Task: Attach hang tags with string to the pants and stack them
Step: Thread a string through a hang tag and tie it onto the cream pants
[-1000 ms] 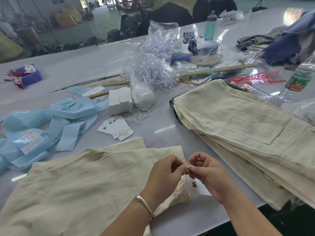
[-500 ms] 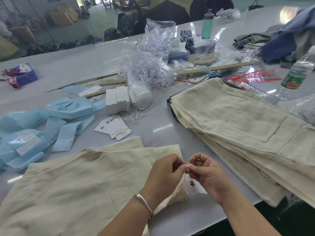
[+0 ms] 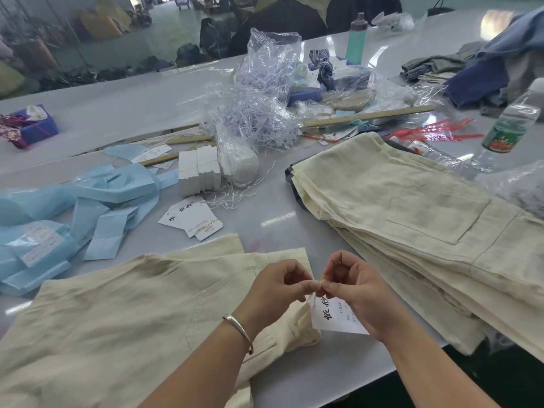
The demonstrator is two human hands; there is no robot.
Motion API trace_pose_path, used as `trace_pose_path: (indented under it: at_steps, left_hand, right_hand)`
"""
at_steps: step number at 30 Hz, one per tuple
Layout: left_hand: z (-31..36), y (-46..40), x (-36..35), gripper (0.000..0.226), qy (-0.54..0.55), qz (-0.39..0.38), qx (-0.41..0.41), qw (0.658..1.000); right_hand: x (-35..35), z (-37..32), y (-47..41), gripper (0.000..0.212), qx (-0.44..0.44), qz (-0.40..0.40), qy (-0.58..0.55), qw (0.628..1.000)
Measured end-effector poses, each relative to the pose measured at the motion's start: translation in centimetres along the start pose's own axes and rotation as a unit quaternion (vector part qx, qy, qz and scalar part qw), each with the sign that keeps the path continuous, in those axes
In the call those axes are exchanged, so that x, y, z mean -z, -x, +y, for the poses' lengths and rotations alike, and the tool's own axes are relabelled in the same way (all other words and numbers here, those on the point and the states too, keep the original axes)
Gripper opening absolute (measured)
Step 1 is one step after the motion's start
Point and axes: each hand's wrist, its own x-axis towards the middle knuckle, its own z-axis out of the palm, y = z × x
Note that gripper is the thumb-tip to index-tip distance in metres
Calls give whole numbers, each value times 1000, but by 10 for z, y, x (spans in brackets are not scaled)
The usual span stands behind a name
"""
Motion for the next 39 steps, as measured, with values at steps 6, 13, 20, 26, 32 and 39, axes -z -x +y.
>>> trace_pose_path:
  at_steps: [6, 13, 20, 26, 32, 39]
  left_hand:
    - [-8, -1, 1, 23, -161, 9, -8, 987]
    - [-37, 29, 94, 16, -175, 163, 76, 968]
    - [-131, 158, 249, 17, -215, 395, 311, 838]
    - [-182, 243, 294, 84, -224, 389, 452, 771]
    - [-208, 260, 310, 76, -77, 382, 365, 846]
    - [-172, 248, 312, 37, 196, 323, 265, 887]
  right_hand:
    - [-1, 3, -9, 22, -59, 12, 191, 980]
    - [-72, 16, -51, 12, -16, 121, 422, 898]
    - [-223, 68, -111, 71, 11, -118, 588, 800]
    - [-271, 103, -168, 115, -53, -133, 709, 690]
    - [-279, 129, -166, 96, -51, -74, 757, 647]
    - [-277, 115, -102, 41, 13, -19, 678, 735]
